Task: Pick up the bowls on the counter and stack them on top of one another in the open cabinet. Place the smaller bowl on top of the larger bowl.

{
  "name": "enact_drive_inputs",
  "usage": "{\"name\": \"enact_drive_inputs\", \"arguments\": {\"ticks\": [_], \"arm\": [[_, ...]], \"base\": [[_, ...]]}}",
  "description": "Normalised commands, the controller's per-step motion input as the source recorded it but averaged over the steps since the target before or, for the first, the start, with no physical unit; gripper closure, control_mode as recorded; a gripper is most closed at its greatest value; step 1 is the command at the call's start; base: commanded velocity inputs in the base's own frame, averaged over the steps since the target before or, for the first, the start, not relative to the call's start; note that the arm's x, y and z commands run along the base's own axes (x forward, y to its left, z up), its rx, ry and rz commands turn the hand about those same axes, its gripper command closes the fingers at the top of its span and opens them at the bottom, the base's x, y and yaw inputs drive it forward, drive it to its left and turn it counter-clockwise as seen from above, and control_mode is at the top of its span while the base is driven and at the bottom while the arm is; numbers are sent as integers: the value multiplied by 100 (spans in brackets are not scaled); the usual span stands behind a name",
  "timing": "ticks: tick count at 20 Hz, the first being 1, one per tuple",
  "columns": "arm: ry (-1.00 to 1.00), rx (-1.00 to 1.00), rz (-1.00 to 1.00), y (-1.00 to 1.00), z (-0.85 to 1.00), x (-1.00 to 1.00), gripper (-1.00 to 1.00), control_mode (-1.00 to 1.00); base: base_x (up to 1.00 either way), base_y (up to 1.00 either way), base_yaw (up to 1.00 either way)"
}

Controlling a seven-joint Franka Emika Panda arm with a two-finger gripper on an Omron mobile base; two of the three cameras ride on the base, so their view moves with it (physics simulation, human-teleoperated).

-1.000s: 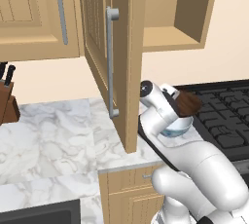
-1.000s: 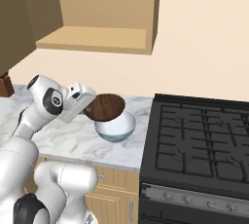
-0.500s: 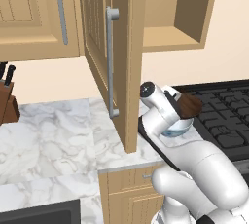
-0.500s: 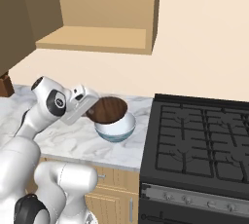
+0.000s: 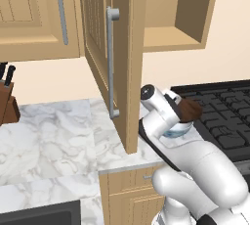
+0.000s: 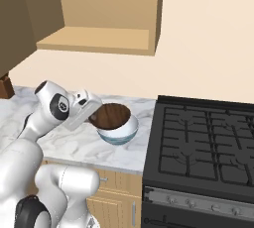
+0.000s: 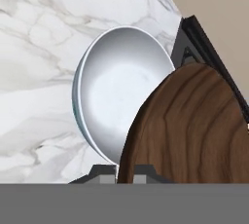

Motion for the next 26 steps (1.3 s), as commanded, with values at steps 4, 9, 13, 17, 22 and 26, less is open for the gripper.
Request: {"name": "enact_drive_inputs", "arguments": {"ticks": [4,9,13,17,22,26], "arm": [[3,1,0,0,-7,2,100,-100],[3,4,0,0,0,7,100,-100],[3,5,0,0,0,7,100,-100],[3,5,0,0,-1,6,100,-100],[2,5,0,0,-3,6,100,-100],[1,4,0,0,-7,5,100,-100]], "base": [[0,0,0],[0,0,0],[0,0,0],[0,0,0],[0,0,0],[0,0,0]]}}
